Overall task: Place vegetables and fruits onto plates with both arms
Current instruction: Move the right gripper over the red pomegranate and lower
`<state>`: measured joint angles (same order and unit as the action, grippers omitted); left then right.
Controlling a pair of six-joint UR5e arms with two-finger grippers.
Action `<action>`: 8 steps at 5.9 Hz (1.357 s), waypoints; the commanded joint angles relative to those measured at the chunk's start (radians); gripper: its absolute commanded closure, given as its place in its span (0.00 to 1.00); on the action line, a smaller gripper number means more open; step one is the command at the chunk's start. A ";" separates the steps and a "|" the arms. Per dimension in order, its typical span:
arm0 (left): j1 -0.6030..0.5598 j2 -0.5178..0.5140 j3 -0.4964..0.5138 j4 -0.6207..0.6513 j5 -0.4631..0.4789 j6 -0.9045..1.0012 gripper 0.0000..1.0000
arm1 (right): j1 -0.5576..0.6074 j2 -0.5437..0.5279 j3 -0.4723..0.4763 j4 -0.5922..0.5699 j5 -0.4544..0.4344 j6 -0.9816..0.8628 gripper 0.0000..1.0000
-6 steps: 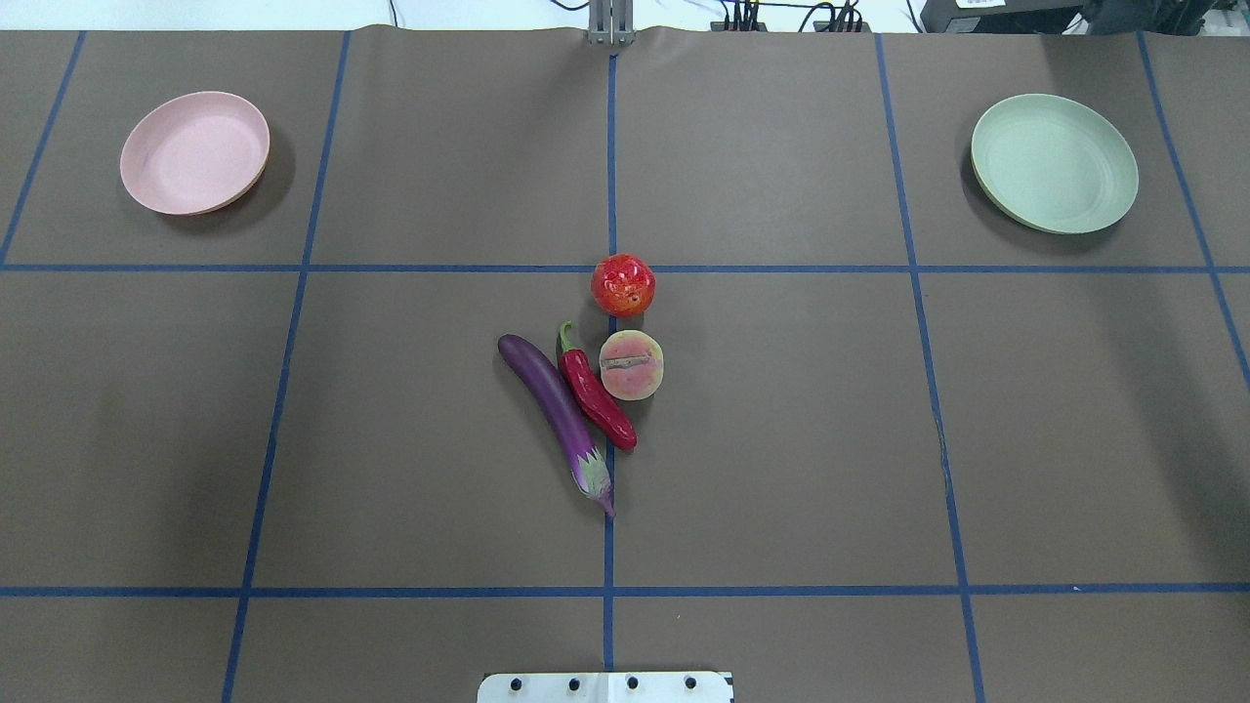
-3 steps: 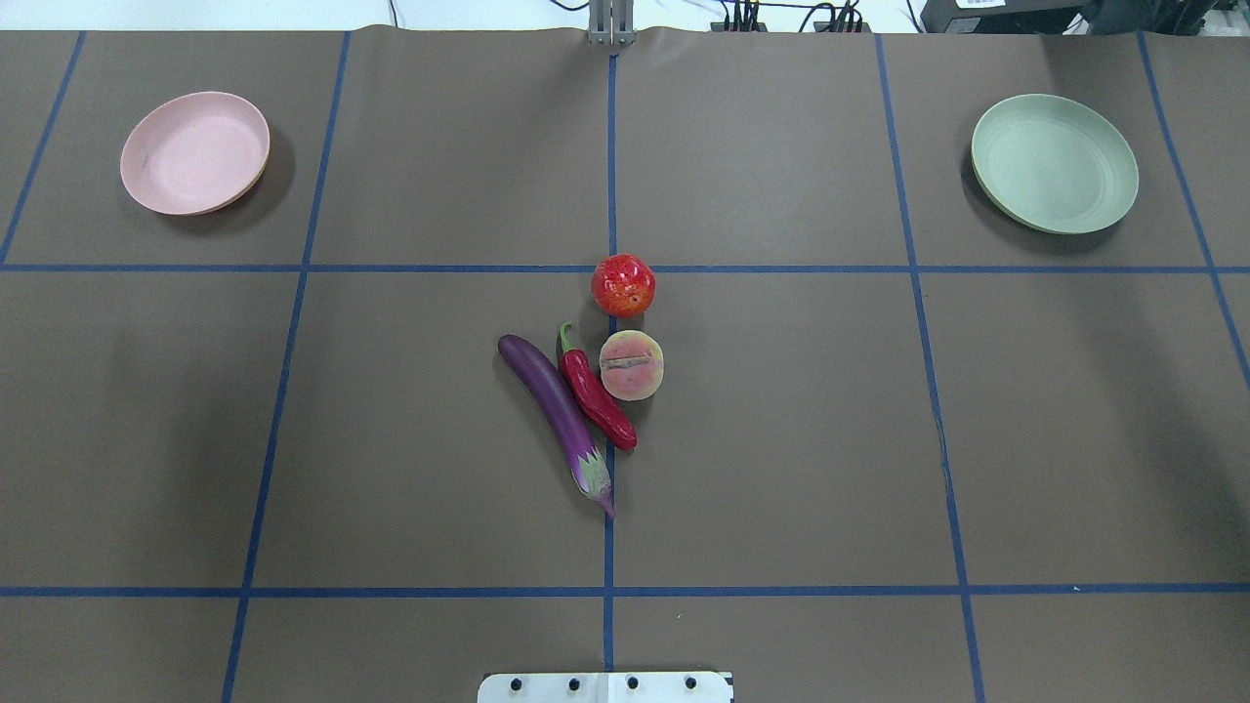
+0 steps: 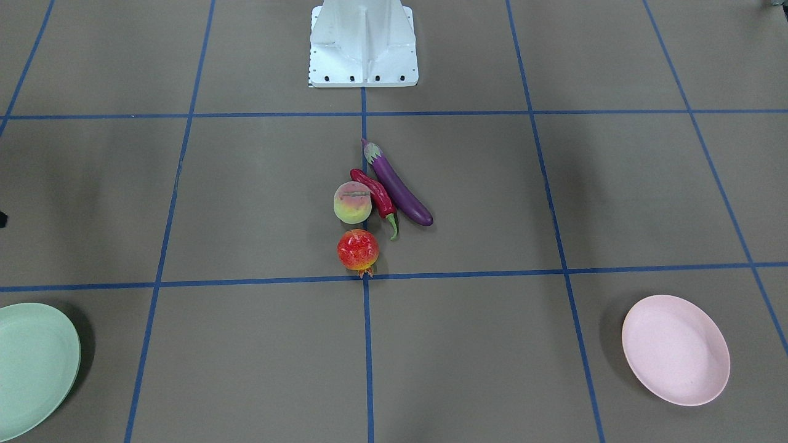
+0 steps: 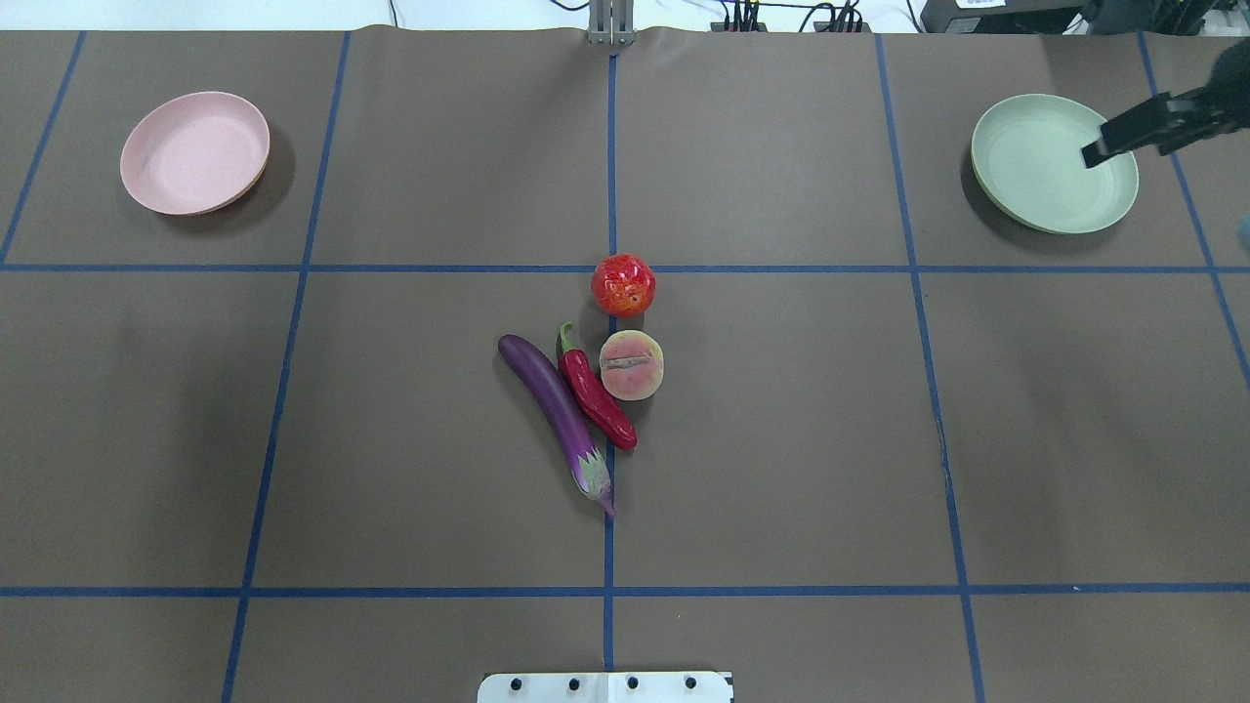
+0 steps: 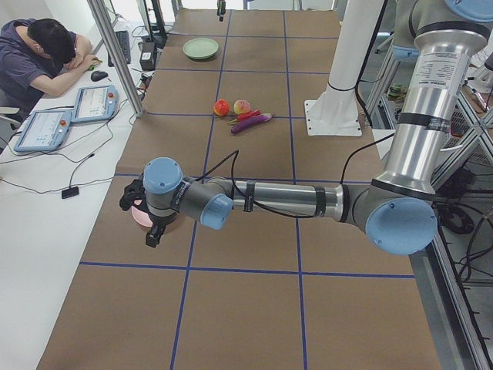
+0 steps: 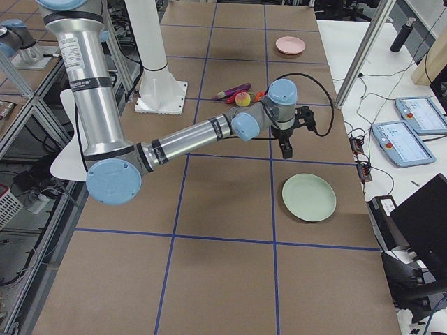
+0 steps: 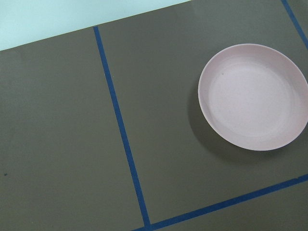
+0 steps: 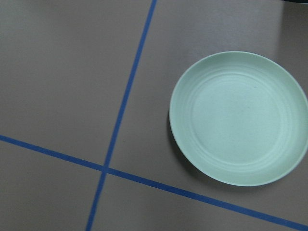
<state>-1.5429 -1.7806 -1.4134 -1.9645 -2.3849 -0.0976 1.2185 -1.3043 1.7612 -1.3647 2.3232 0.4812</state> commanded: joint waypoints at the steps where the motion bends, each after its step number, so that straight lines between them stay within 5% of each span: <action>1: 0.024 -0.008 -0.009 0.003 0.007 -0.028 0.00 | -0.261 0.176 -0.021 -0.001 -0.215 0.334 0.01; 2: 0.030 -0.013 -0.024 0.006 0.004 -0.030 0.00 | -0.368 0.271 -0.079 -0.002 -0.340 0.458 0.01; 5: 0.030 -0.002 -0.033 0.001 -0.005 -0.033 0.00 | -0.546 0.581 -0.401 -0.002 -0.509 0.605 0.02; 8: 0.032 -0.002 -0.035 0.001 -0.005 -0.036 0.00 | -0.635 0.685 -0.523 -0.008 -0.564 0.639 0.02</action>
<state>-1.5111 -1.7826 -1.4480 -1.9635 -2.3899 -0.1330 0.6088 -0.6315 1.2535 -1.3703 1.7778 1.1162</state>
